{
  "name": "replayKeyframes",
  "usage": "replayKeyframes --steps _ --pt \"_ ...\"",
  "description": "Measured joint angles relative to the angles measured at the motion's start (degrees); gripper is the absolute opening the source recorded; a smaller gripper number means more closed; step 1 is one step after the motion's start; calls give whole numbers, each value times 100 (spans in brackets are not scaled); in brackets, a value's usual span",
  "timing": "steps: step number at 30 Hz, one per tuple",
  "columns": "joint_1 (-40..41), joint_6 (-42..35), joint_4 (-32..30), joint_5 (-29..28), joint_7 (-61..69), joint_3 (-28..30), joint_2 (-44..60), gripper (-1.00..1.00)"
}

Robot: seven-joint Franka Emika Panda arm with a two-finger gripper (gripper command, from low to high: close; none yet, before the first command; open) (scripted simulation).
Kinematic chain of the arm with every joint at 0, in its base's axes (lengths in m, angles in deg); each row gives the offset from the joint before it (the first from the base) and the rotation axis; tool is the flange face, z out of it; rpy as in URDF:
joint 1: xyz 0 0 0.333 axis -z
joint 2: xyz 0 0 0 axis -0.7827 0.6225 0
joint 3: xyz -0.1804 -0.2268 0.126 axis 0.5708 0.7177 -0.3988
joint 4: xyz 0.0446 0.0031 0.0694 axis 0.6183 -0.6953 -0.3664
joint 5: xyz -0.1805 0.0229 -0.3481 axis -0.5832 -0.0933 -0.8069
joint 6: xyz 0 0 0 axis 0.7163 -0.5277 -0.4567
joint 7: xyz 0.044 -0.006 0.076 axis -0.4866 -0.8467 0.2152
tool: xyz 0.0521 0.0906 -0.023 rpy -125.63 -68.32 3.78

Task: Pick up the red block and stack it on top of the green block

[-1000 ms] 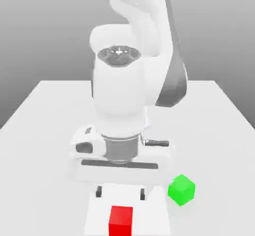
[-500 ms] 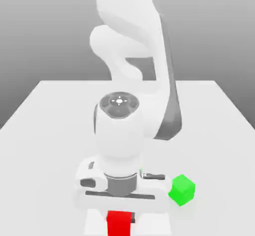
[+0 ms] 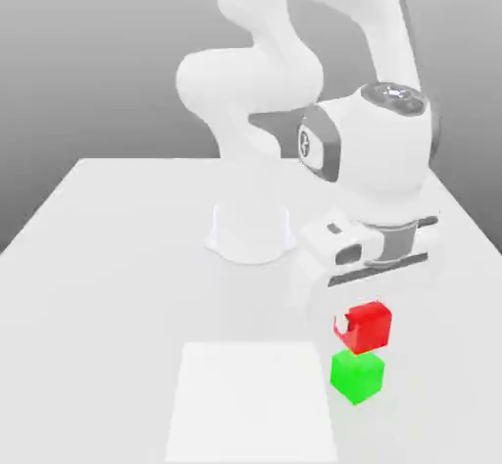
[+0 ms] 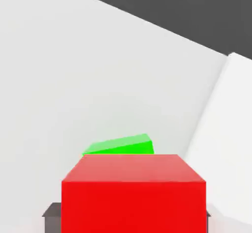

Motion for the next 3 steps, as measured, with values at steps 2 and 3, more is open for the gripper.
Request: replayKeyframes --steps 2,3 --pt "-19 122 4 -68 -49 30 128 100" --pt "-19 122 4 -68 -49 30 128 100"
